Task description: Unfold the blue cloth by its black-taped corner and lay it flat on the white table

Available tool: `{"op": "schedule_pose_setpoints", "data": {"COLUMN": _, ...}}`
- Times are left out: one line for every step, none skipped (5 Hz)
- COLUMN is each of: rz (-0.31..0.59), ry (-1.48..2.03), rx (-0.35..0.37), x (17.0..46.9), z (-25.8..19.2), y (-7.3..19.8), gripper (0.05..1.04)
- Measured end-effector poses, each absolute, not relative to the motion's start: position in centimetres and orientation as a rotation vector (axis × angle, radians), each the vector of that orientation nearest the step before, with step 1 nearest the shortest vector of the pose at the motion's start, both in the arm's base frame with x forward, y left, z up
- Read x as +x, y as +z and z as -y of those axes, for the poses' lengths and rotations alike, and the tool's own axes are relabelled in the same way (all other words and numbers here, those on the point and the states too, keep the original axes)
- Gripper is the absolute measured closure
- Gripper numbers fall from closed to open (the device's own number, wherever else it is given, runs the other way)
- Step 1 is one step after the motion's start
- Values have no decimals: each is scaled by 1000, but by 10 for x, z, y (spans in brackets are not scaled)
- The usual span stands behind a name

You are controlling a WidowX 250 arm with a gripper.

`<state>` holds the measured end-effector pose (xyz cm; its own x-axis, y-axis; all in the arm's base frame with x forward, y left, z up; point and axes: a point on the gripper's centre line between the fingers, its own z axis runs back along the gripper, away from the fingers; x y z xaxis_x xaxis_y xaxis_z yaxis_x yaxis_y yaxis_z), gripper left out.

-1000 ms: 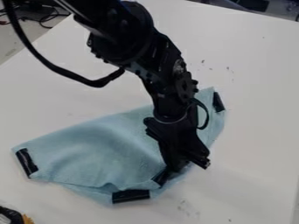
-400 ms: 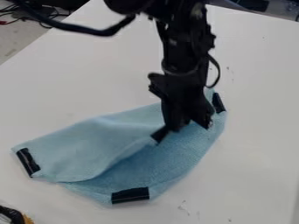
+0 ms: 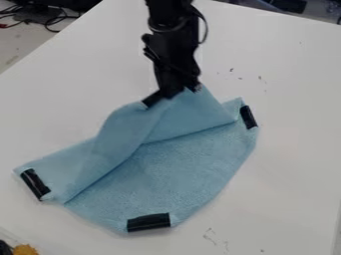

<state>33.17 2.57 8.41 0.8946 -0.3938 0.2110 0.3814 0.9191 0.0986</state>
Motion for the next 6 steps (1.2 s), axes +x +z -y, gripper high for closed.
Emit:
{"op": "schedule_pose_setpoints", "data": {"rz": 251, "ry": -426, "rx": 58, "x": 356, "z": -66, "y": 80, "gripper": 1014}}
{"op": "schedule_pose_setpoints", "data": {"rz": 254, "ry": -445, "rx": 59, "x": 372, "z": -99, "y": 72, "gripper": 1014}}
{"op": "schedule_pose_setpoints", "data": {"rz": 248, "ry": -477, "rx": 64, "x": 388, "z": -123, "y": 63, "gripper": 1014}}
{"op": "schedule_pose_setpoints", "data": {"rz": 218, "ry": -524, "rx": 41, "x": 404, "z": -136, "y": 48, "gripper": 1014}}
{"op": "schedule_pose_setpoints", "data": {"rz": 203, "ry": -568, "rx": 11, "x": 417, "z": -141, "y": 31, "gripper": 1014}}
{"op": "schedule_pose_setpoints", "data": {"rz": 194, "ry": -605, "rx": -15, "x": 428, "z": -142, "y": 16, "gripper": 989}}
